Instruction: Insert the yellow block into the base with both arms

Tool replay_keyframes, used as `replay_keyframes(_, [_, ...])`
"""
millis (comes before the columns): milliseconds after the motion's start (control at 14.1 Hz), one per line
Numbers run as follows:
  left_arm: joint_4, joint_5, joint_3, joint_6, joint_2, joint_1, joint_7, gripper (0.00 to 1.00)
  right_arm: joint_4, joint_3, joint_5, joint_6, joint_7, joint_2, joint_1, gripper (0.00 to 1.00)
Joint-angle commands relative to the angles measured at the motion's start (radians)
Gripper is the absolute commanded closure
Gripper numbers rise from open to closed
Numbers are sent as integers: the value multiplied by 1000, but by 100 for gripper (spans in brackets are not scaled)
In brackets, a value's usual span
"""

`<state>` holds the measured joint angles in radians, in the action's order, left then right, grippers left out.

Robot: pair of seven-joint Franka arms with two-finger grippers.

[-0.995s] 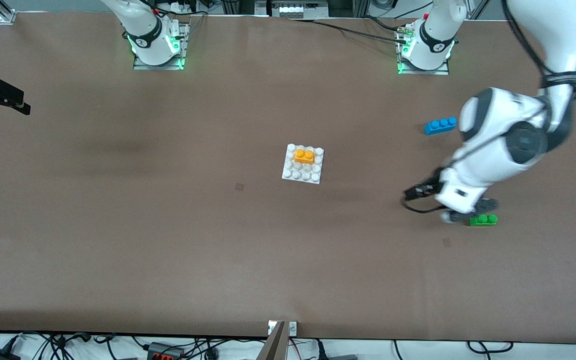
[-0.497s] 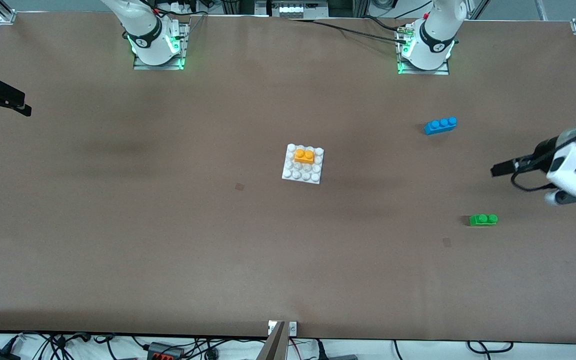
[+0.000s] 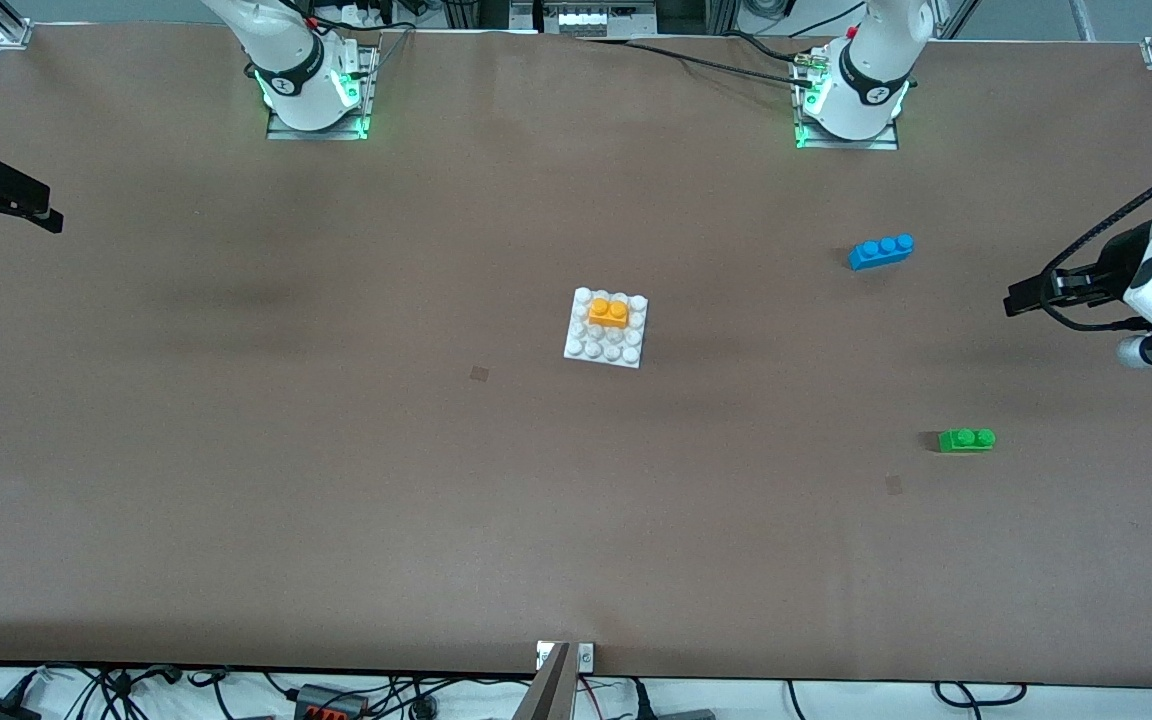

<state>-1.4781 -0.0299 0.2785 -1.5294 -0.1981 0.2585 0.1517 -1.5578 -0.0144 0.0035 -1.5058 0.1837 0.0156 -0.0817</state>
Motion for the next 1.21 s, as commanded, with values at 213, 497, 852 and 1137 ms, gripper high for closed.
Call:
replay_keyframes(213, [36,1,2,71,29,-1,-98,0,9,2,15,1,-15,0,3,0])
replay_keyframes(497, [22,68,-7,84,48,18,-16,0,9,2,13,1,-15,0,3,0])
replay_keyframes(852, [22,64,-5,101,51,19,69,0,9,7,13,1,-13,0,5,0])
replay_keyframes(1137, [25,79,-7,100,45,21,60,0,9,7,13,1,-13,0,3,0])
